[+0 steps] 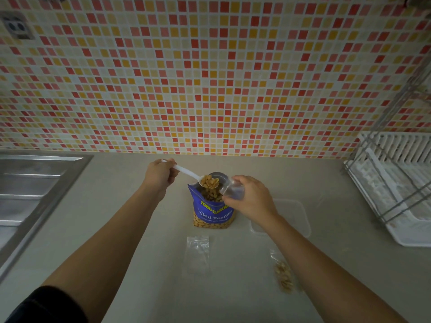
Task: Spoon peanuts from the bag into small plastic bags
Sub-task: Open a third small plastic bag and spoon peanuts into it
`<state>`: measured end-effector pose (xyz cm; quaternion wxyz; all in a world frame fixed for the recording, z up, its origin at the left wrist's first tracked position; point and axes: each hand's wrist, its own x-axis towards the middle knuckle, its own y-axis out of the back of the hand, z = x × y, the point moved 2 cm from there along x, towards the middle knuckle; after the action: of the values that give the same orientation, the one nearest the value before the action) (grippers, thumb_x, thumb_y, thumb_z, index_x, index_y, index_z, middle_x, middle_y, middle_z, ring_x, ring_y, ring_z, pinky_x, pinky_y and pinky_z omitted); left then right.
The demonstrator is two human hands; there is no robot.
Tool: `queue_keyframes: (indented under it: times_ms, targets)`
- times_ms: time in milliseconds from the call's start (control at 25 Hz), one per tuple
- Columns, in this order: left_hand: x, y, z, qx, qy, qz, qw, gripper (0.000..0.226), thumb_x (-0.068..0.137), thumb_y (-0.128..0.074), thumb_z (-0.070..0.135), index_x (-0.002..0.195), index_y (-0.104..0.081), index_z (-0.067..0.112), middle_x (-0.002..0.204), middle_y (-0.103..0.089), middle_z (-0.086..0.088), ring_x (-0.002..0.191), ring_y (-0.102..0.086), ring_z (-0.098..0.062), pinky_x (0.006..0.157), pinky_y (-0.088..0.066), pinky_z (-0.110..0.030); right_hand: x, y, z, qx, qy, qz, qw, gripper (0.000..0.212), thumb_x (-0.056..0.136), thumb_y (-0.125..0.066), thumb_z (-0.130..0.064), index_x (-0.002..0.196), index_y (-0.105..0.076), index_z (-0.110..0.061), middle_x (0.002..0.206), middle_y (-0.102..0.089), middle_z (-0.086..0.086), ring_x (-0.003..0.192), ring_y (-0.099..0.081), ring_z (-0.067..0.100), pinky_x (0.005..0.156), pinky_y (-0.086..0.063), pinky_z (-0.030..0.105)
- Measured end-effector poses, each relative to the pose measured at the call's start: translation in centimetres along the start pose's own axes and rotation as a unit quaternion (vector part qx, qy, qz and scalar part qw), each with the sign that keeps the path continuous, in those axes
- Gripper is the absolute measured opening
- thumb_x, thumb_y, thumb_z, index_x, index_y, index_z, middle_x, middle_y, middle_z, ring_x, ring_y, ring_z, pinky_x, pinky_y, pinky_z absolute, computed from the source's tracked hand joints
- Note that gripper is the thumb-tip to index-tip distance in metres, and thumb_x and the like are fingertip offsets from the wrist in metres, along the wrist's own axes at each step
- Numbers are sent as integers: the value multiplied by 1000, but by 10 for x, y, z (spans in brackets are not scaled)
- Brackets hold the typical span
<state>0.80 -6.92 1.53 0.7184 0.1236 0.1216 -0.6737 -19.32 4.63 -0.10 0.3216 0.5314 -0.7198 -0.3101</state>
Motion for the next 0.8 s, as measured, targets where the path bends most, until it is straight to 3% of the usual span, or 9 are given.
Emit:
queue_keyframes:
  times_ms: [200, 360, 440, 600, 640, 720, 800]
  targets:
    - [-3, -5, 11, 4, -23, -30, 999, 14, 95, -47, 15, 90, -56, 6, 69, -49, -6, 62, -45, -13, 60, -40, -24, 3, -5, -10, 15, -2, -11, 1000, 58, 68, -71, -43, 120, -55, -22, 115, -62, -2, 104, -57, 18, 85, -49, 32]
    - [-20, -13, 26, 100, -125, -42, 986, 19, 94, -48, 21, 98, -60, 6, 70, -57, -4, 65, -53, -13, 62, -44, -24, 2, -9, -15, 96, -29, 7, 995, 53, 67, -74, -42, 114, -58, -23, 111, -64, -5, 101, -58, 14, 81, -48, 28]
    - [-40, -20, 40, 174, -230, -65, 955, 18, 93, -50, 22, 92, -63, 9, 70, -63, -2, 66, -59, -13, 64, -48, -25, 1, -10, -18, 151, -48, 29, 987, 50, 67, -76, -39, 112, -59, -24, 105, -64, -7, 96, -59, 12, 76, -45, 24]
    - [-76, -29, 63, 319, -425, -139, 835, 20, 91, -55, 27, 85, -65, 11, 71, -69, -7, 67, -66, -20, 66, -53, -34, 1, -9, -26, 218, -55, 56, 973, 48, 67, -77, -40, 109, -59, -27, 95, -63, -10, 86, -63, 10, 77, -52, 27]
    - [-79, -29, 67, 325, -447, -133, 823, 21, 91, -55, 27, 85, -66, 10, 70, -69, -8, 66, -66, -23, 65, -53, -37, 1, -9, -27, 232, -63, 59, 969, 47, 67, -78, -39, 108, -59, -27, 94, -64, -10, 83, -63, 8, 77, -52, 27]
    - [-77, -24, 76, 260, -441, -81, 855, 21, 91, -54, 26, 84, -64, 9, 70, -67, -11, 65, -64, -26, 64, -52, -39, 0, -7, -23, 260, -86, 66, 960, 46, 65, -80, -36, 105, -59, -25, 92, -64, -10, 78, -62, 4, 77, -53, 27]
    - [-69, -16, 78, 152, -385, -24, 910, 18, 92, -53, 22, 84, -62, 9, 71, -65, -7, 62, -62, -14, 62, -51, -31, -2, -4, -16, 280, -104, 81, 951, 46, 63, -82, -37, 100, -60, -23, 89, -65, -9, 75, -63, 6, 74, -55, 31]
